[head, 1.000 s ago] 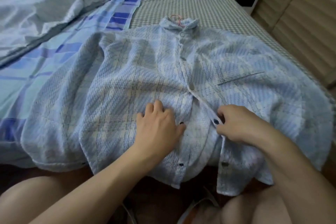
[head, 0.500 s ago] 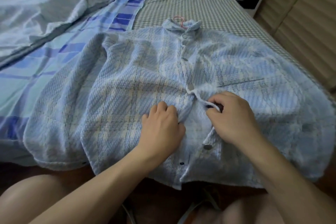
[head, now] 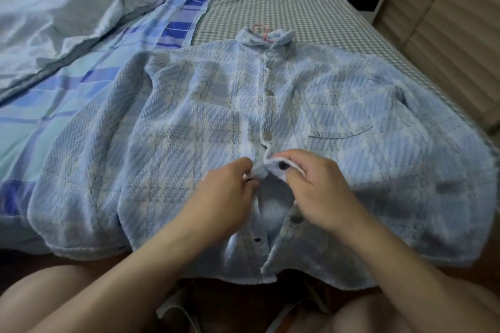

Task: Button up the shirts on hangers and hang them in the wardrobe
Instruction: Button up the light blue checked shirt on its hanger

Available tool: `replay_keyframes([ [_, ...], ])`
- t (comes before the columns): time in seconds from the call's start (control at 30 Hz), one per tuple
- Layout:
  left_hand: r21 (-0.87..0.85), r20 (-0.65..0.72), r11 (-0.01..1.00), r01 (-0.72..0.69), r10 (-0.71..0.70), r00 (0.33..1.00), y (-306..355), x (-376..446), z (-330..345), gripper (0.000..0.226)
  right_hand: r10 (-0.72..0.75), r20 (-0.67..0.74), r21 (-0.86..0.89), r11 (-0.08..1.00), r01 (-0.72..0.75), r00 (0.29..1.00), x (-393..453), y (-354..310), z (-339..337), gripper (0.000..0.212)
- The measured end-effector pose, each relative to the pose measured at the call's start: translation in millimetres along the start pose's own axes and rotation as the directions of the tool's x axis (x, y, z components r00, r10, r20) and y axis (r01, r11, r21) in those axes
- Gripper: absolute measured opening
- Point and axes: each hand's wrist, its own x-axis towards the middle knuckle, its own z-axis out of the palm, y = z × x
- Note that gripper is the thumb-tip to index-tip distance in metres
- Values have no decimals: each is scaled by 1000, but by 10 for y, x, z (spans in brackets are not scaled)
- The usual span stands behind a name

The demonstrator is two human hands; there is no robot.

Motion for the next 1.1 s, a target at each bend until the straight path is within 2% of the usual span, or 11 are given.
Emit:
replay_keyframes([
  [0.07,-258,-2,963,78,-81,997,41,10,84,18,97,-118,227,972,-68,988,23,-30,24,26],
  [0.13,-479,-10,867,135,-160,987,84,0,138,11,110,-242,303,952,-33,964,5,-65,57,20],
  [0.23,-657,21,736,163,-199,980,104,-42,196,12,-45,-233,125,989,75,972,-44,-69,128,7],
  [0.33,-822,164,515,241,-190,968,105,-107,164,2,-143,-163,-45,989,137,976,-58,-12,194,7],
  [0.4,-876,236,378,299,-204,950,114,-128,118,12,-179,-188,-83,983,166,966,-47,-6,194,10],
  [0.47,-902,234,304,308,-257,938,97,-121,107,26,-202,-212,-92,978,186,956,-35,-17,180,13],
  [0.57,-919,166,297,261,-309,937,106,-136,118,30,-199,-189,-96,978,184,962,-18,-30,169,14],
  [0.8,-932,34,337,131,-281,959,138,-153,89,23,-178,-147,-78,983,168,973,-22,-37,30,11],
  [0.93,-884,-56,466,46,-202,978,200,-181,59,15,65,-249,152,988,-27,966,-43,-81,51,7],
  [1.03,-890,-51,452,63,-235,971,206,-177,92,16,141,-235,188,977,-97,962,-44,-102,101,5],
  [1.1,-911,-22,402,95,-276,961,186,-162,102,17,171,-158,196,971,-139,973,-28,-93,69,6],
])
